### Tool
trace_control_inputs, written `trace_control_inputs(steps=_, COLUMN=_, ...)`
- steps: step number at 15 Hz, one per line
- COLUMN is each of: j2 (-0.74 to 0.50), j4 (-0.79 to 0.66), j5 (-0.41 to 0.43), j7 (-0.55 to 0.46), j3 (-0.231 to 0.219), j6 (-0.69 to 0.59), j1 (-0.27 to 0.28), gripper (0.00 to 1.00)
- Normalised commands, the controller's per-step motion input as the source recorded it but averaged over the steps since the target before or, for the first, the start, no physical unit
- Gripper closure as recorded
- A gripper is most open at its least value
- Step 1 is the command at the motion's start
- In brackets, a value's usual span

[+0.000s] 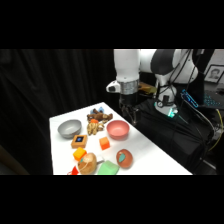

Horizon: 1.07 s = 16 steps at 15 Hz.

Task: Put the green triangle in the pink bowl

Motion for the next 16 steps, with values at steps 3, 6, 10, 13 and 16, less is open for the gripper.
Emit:
trace_control_inputs(steps=3, j2=0.00, j4=0.12, j5=0.017, j7=0.04, j3=0.108, j6=0.00, j1=-0.075, gripper=0.00)
trace_control_inputs(steps=6, j2=0.13, j4=0.32, j5=-0.035, j7=0.14, j3=0.135, j6=-0.07, j1=-0.044, gripper=0.00)
trace_control_inputs(steps=10, j2=0.29, j4=0.46, j5=-0.110, j7=0.08, j3=0.115, j6=-0.10, j1=-0.006, gripper=0.00)
trace_control_inputs(steps=13, j2=0.44, j4=0.56, j5=-0.249, j7=-0.01, j3=0.051, j6=-0.08, j1=0.022, gripper=0.00)
trace_control_inputs(steps=16, j2=0.45, j4=0.58, j5=-0.316, j7=-0.06, j3=-0.008, j6=-0.10, j1=0.054, gripper=0.00)
